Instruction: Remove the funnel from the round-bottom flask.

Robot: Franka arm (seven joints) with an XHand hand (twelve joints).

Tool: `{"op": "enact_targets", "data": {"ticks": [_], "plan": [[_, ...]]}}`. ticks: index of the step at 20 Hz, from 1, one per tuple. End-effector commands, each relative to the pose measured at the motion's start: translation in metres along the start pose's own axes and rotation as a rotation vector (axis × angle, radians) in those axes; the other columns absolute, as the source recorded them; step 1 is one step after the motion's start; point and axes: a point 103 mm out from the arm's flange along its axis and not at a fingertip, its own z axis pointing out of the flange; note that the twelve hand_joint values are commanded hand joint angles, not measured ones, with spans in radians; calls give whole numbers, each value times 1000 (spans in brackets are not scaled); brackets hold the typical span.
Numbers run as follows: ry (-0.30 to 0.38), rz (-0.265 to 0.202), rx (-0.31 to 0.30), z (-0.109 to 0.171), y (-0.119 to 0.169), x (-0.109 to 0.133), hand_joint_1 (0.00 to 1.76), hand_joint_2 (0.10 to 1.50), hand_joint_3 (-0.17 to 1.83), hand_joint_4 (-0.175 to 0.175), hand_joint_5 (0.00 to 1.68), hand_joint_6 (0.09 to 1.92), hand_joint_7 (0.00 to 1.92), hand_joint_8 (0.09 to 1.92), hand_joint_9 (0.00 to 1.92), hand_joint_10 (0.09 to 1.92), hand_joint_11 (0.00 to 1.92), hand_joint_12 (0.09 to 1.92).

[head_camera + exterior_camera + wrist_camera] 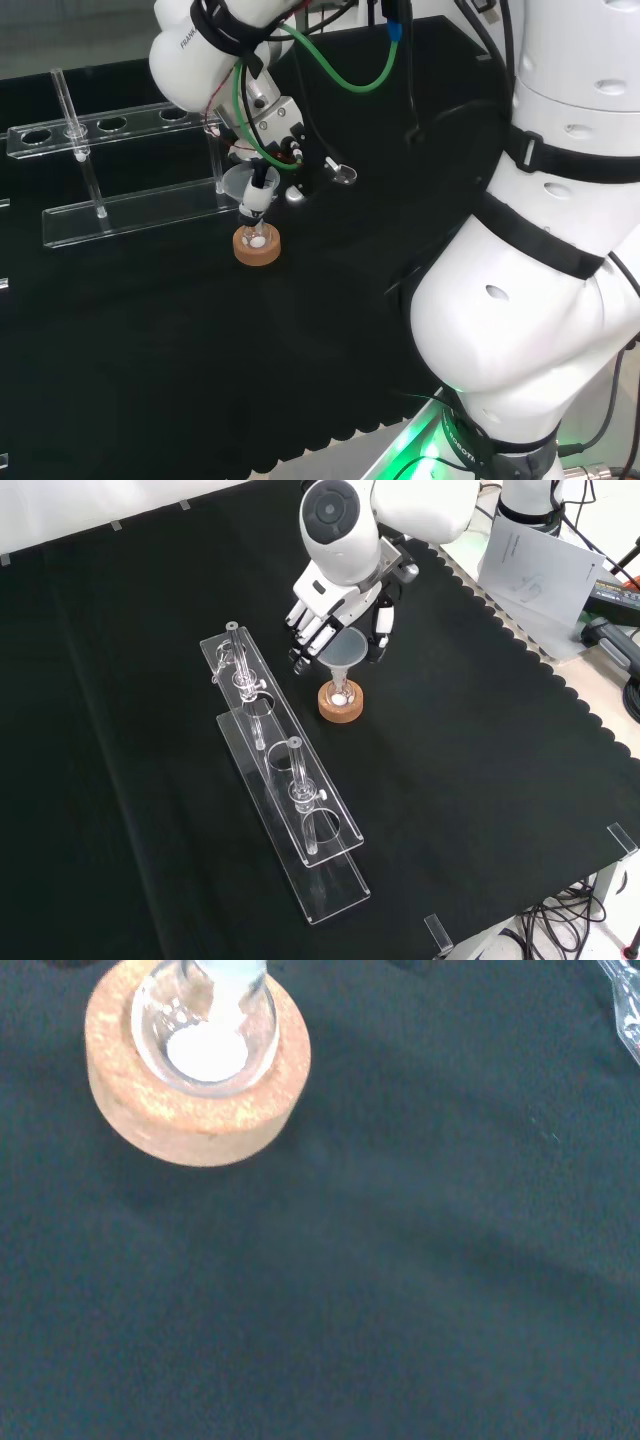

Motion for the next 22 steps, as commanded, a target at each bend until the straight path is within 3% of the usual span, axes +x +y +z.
{"op": "enact_targets", "data": {"ticks": [1,6,11,19,22], "plan": [[-22,24,-23,2,-1,-5,667,814,321,-36,263,87,305,684,871,538,402,1387],[-27,37,-91,-3,-7,-8,688,820,386,-34,446,87,550,678,1009,498,437,1363],[-9,42,-156,-6,-14,-13,696,831,413,-4,729,201,780,658,1111,461,478,1334],[29,51,-217,-15,-30,-28,702,836,425,29,807,526,882,642,1190,401,515,1313],[-2,53,-230,-32,-34,-19,703,835,429,29,791,580,884,651,1194,401,524,1312]]}}
